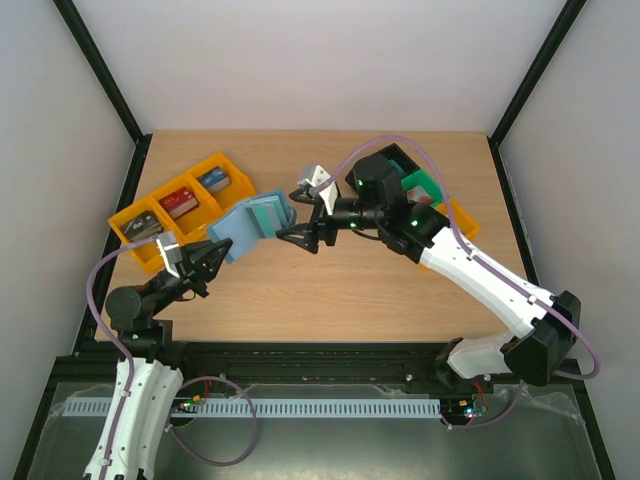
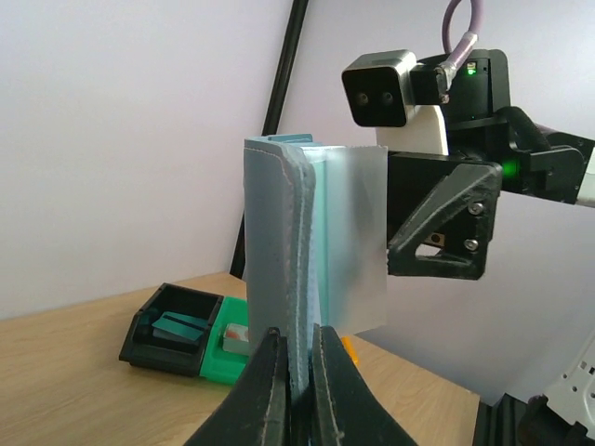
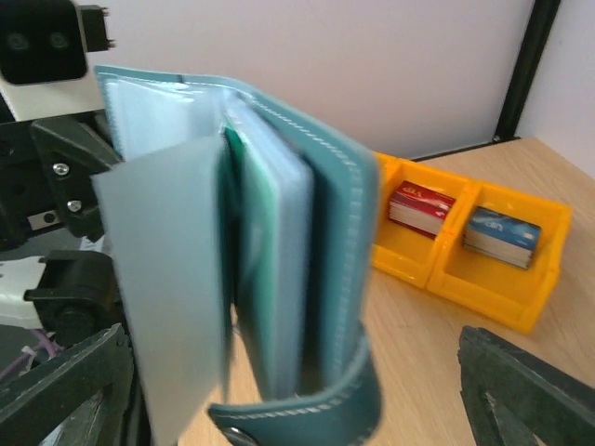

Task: Take the credit cards out of the card holder

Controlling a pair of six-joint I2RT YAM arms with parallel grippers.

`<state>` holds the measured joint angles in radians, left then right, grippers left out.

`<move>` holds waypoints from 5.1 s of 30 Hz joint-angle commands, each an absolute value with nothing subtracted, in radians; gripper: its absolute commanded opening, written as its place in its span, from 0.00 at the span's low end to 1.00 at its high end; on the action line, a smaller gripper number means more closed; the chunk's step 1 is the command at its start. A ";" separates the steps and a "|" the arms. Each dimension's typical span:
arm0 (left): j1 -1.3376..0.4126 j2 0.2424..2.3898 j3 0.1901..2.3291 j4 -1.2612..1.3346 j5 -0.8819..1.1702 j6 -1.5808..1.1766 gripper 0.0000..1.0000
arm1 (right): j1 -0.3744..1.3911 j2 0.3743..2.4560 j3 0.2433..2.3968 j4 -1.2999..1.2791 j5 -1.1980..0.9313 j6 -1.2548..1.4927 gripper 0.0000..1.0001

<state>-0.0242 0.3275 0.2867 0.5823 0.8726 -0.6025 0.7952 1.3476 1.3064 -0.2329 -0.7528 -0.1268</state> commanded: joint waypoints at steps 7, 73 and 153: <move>-0.029 0.314 0.326 0.648 0.899 -0.578 0.02 | 0.728 1.257 1.331 -0.261 -0.745 -0.165 0.94; -0.003 0.320 0.240 0.488 0.606 -0.682 0.96 | 1.044 1.696 1.698 -0.374 -0.143 0.063 0.02; -0.009 0.335 0.271 0.665 0.890 -0.752 0.05 | 0.900 1.649 1.502 -0.162 -1.025 0.046 0.02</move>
